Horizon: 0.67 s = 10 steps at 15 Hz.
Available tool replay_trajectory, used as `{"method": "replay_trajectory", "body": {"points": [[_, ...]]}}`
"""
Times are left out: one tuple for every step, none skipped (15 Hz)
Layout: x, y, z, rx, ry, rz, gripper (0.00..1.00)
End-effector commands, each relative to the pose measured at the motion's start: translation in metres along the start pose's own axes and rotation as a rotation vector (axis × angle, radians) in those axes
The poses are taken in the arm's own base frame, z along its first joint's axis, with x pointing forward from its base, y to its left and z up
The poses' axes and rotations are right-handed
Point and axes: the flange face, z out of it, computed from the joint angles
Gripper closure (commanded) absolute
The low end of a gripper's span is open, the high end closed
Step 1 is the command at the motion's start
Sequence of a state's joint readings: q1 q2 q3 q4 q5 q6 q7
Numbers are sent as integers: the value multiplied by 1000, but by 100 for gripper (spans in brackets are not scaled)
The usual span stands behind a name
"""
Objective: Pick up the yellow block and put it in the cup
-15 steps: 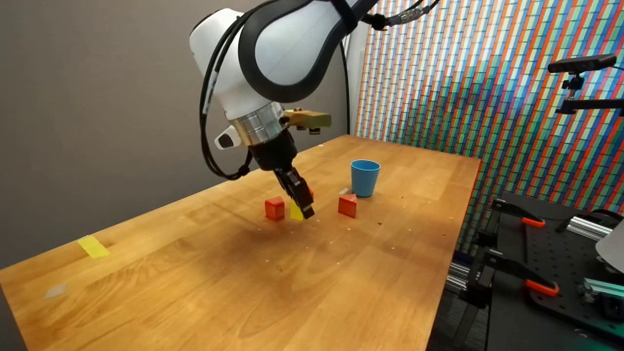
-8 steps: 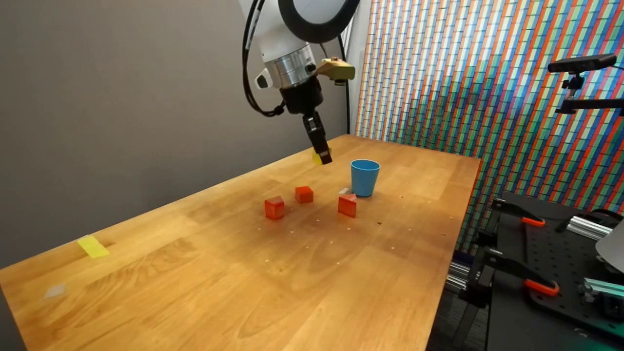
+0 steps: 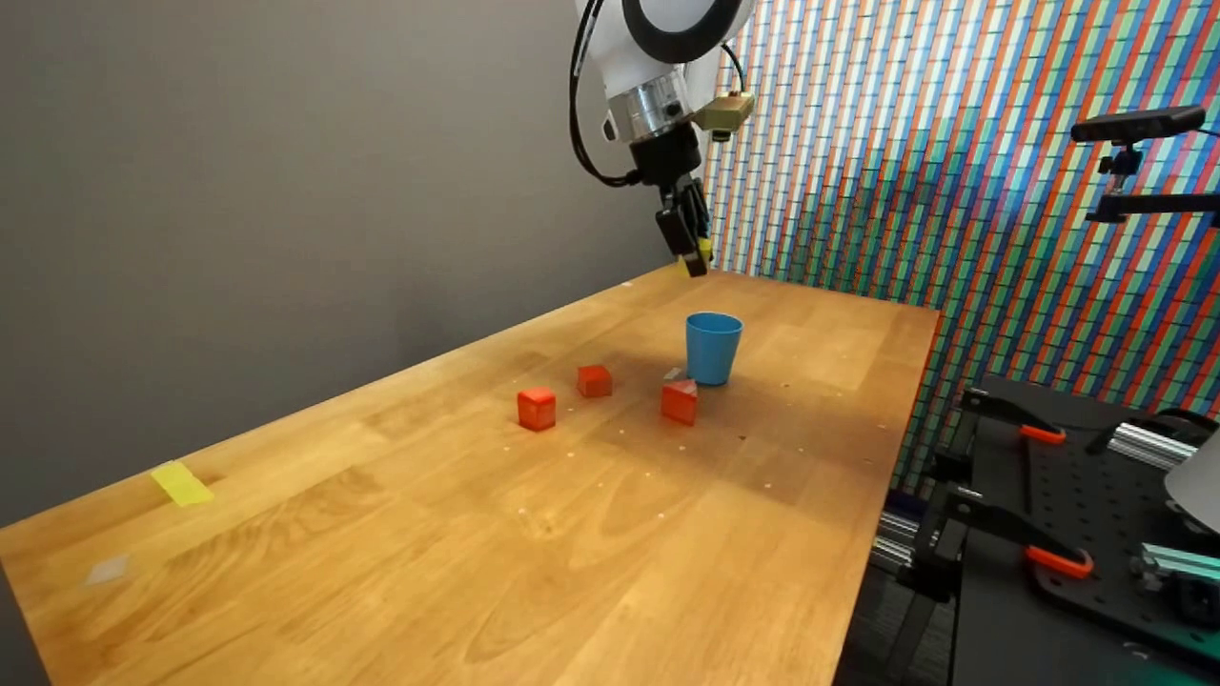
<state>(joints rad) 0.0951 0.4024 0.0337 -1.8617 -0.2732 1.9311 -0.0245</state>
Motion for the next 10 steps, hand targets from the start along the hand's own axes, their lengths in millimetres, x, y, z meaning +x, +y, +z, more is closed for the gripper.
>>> {"method": "replay_trajectory", "body": {"points": [[-7, 29, 14, 88, -31, 104, 80], [-6, 35, 21, 110, -45, 116, 80], [-5, 39, 27, 131, -56, 124, 80], [-4, 41, 33, 149, -68, 133, 80], [-3, 41, 38, 165, -80, 138, 80], [-1, 41, 44, 180, -93, 142, 80], [1, 40, 49, 192, -105, 143, 80], [3, 37, 54, 206, -116, 141, 80], [6, 34, 57, 219, -123, 134, 80], [9, 29, 60, 222, -129, 126, 80]]}}
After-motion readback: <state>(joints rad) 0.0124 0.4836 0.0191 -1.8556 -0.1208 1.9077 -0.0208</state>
